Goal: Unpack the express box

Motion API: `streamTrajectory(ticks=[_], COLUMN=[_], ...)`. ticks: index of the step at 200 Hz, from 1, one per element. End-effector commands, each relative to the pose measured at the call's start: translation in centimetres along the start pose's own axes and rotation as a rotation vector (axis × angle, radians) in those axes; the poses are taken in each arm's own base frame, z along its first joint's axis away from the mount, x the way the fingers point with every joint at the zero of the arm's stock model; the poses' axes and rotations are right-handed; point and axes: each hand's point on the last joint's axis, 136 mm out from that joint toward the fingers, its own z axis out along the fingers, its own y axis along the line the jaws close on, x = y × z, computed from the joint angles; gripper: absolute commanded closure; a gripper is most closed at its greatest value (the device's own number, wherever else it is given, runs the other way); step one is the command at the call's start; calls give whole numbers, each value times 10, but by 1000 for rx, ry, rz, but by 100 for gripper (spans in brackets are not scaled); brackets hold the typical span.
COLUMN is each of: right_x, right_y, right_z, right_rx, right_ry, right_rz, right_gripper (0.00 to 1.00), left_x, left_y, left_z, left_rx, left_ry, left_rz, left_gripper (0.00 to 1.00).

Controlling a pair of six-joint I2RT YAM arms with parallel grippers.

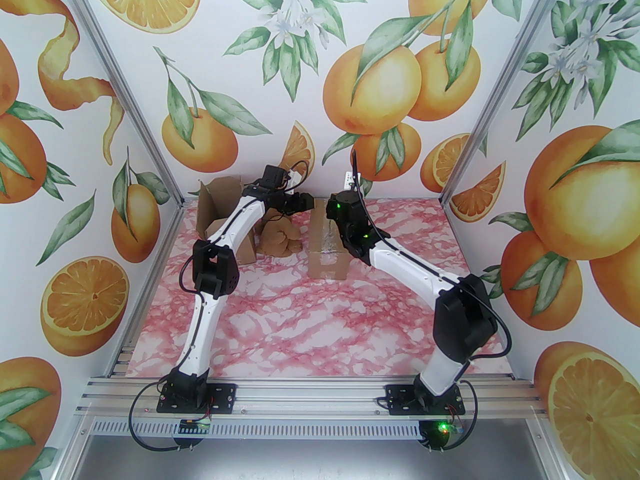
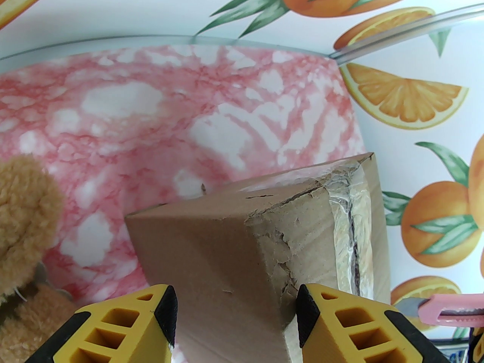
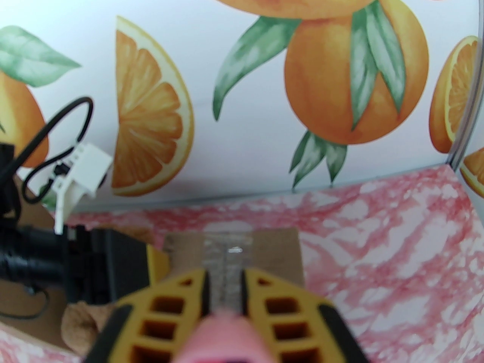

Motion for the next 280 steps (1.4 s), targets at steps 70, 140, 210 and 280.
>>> streamTrajectory(ticks=[70, 140, 210, 280], right_x=[-3, -5, -12, -33], right_y=[12, 14, 11, -30], right_z=[7, 8, 0, -15], right_rx=[-36, -47, -38, 58], right_ry=[-14, -6, -14, -58], right_rz=[15, 13, 18, 77], right_gripper=[100, 100, 100, 100], left_x=[-19, 2, 4, 10], left_y=[-24, 2, -6, -15], left_z=[11, 39, 37, 7], left_rx=[116, 103, 119, 73], left_ry=[-70, -7, 0, -13], left_rz=[76, 20, 3, -29], left_gripper=[35, 50, 86, 92])
